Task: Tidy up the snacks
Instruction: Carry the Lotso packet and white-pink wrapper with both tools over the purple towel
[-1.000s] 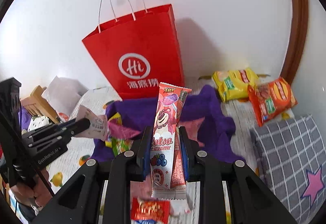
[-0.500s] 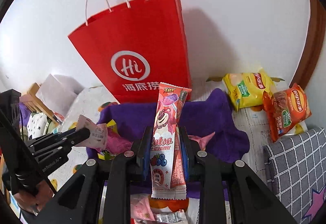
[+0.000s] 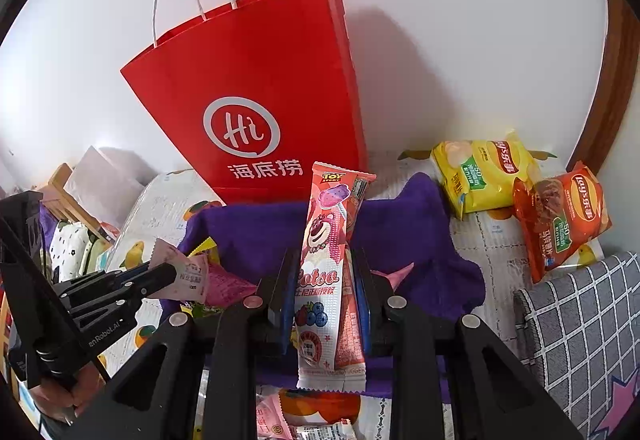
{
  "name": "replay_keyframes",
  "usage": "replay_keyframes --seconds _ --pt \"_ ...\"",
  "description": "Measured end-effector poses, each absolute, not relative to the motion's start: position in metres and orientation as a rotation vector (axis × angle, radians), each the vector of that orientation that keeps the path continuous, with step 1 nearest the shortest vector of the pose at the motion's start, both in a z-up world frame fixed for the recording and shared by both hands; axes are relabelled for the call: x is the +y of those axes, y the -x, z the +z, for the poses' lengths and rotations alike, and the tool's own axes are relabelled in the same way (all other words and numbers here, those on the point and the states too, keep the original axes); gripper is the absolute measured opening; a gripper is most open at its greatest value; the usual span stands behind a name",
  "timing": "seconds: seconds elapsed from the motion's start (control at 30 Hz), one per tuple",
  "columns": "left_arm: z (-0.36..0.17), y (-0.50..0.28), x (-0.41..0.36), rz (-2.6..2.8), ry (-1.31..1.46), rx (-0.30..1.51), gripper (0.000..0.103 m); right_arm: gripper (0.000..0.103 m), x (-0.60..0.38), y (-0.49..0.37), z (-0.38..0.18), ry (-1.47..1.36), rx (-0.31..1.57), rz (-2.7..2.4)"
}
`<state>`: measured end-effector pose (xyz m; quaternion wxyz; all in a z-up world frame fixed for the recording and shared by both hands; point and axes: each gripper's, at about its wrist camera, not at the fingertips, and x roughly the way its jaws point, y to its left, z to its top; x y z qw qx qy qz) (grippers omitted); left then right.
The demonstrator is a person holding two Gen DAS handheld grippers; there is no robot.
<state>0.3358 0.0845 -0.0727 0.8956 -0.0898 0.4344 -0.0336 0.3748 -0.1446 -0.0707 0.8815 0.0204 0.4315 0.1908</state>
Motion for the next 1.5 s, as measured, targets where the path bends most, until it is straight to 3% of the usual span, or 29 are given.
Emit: replay_keyframes --seconds 1.5 --pt "-0.082 -0.341 0.081 -0.064 0.175 0.925 0.013 0.026 -0.131 -0.376 -0.085 -0.020 0.947 0.405"
